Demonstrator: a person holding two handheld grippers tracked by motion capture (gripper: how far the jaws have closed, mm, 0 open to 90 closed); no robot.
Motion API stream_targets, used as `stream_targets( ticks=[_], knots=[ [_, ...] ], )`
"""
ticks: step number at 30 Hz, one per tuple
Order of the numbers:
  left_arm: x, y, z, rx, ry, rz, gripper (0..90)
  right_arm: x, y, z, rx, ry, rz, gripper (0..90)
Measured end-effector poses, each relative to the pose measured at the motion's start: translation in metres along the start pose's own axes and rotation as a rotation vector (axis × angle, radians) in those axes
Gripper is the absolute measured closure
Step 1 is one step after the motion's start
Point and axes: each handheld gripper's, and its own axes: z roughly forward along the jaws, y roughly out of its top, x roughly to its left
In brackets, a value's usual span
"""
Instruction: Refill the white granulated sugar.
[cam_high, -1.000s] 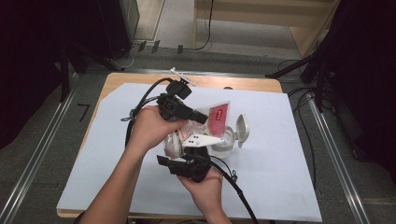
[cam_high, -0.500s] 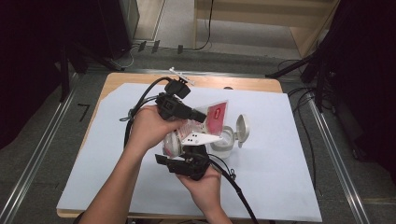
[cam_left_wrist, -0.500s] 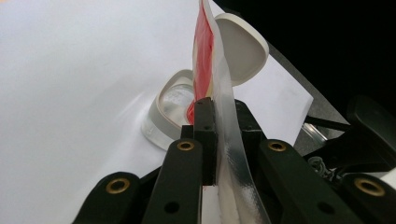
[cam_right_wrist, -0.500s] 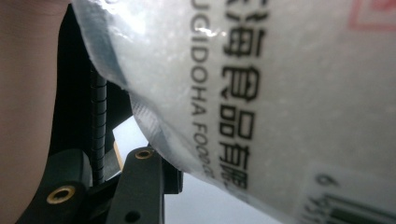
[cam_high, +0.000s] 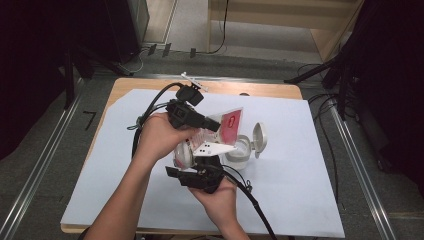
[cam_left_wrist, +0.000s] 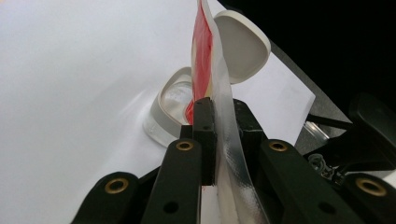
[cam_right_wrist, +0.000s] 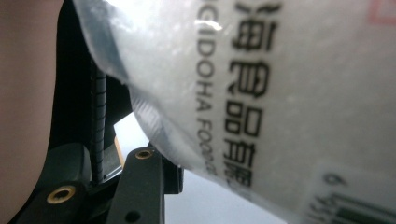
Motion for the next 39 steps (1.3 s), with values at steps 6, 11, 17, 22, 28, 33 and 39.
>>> stream_targets(
  ticks=[6,11,17,22,28,33,39],
  knots=[
    [0.0021,-0.0002,0.0000,-0.006,-0.004,-0.006,84.0,0.0015,-0.0004,0.0001,0.009,-0.013,-0.027,62.9],
    [0.0021,-0.0003,-0.0001,-0.001,-0.009,-0.003,84.0,0.0021,-0.0006,0.0007,0.005,-0.019,-0.025,63.2],
    [0.0011,-0.0003,-0.0003,0.003,-0.003,-0.001,83.9,0.0026,-0.0011,0.0020,-0.001,-0.018,-0.021,63.4],
    [0.0034,-0.0005,-0.0008,-0.003,-0.007,-0.009,83.6,0.0037,-0.0009,0.0014,-0.002,-0.019,-0.015,63.4],
    [0.0028,0.0000,-0.0008,-0.001,-0.007,-0.004,83.0,0.0052,-0.0005,-0.0006,0.001,-0.020,-0.020,63.5],
    [0.0029,0.0008,-0.0002,-0.003,-0.008,-0.005,83.2,0.0053,-0.0004,-0.0027,0.002,-0.031,-0.024,63.5],
    [0.0039,0.0006,0.0011,-0.003,-0.020,-0.010,83.3,0.0079,-0.0017,-0.0034,-0.028,-0.035,-0.001,63.6]
  ],
)
